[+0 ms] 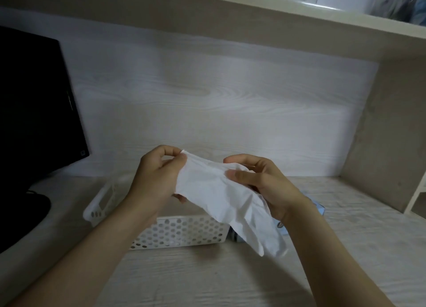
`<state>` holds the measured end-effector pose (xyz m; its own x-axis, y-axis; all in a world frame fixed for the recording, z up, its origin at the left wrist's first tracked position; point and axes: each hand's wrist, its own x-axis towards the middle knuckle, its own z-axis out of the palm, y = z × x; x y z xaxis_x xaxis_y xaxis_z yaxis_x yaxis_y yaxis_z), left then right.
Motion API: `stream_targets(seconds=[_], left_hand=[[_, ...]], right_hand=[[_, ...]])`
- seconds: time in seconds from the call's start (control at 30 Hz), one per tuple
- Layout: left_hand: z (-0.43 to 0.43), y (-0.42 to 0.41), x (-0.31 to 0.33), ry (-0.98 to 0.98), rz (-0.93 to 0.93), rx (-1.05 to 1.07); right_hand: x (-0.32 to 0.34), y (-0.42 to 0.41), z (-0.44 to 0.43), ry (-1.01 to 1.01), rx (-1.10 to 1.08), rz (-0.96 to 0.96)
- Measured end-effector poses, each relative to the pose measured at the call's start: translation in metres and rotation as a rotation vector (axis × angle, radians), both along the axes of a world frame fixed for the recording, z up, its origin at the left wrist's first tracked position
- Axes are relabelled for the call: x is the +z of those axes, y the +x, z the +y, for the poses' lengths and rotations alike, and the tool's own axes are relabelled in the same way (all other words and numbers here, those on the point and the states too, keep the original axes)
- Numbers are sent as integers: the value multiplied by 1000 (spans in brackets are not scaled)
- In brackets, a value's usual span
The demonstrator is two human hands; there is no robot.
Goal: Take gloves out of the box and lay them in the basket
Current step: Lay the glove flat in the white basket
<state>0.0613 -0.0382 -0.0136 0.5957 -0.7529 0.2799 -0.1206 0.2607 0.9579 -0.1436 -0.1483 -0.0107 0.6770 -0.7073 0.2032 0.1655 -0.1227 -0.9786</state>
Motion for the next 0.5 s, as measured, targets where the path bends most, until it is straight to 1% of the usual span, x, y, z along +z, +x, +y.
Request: stream_targets(seconds=[0.1,0.13,0.17,0.23,0.3,0.4,0.5], left_hand=[[5,8,3,105,-24,-52],[7,11,3,144,-39,-52],[8,15,4,181,-62,-41],[9,22,4,257,-131,-3],[11,27,3,323,-241,36],[13,36,0,364,-400,81],[14,46,-2,397,-454,87]], right_hand=[[0,3,2,22,0,11],[-1,4,3,-3,-27,36],[-2,6,3,-62,-83,71],[-6,12,3,-243,-246,149],[-10,20,0,-427,-396,204],[-14,36,-6,-682,-526,295],[-15,56,-16,-841,-605,425]])
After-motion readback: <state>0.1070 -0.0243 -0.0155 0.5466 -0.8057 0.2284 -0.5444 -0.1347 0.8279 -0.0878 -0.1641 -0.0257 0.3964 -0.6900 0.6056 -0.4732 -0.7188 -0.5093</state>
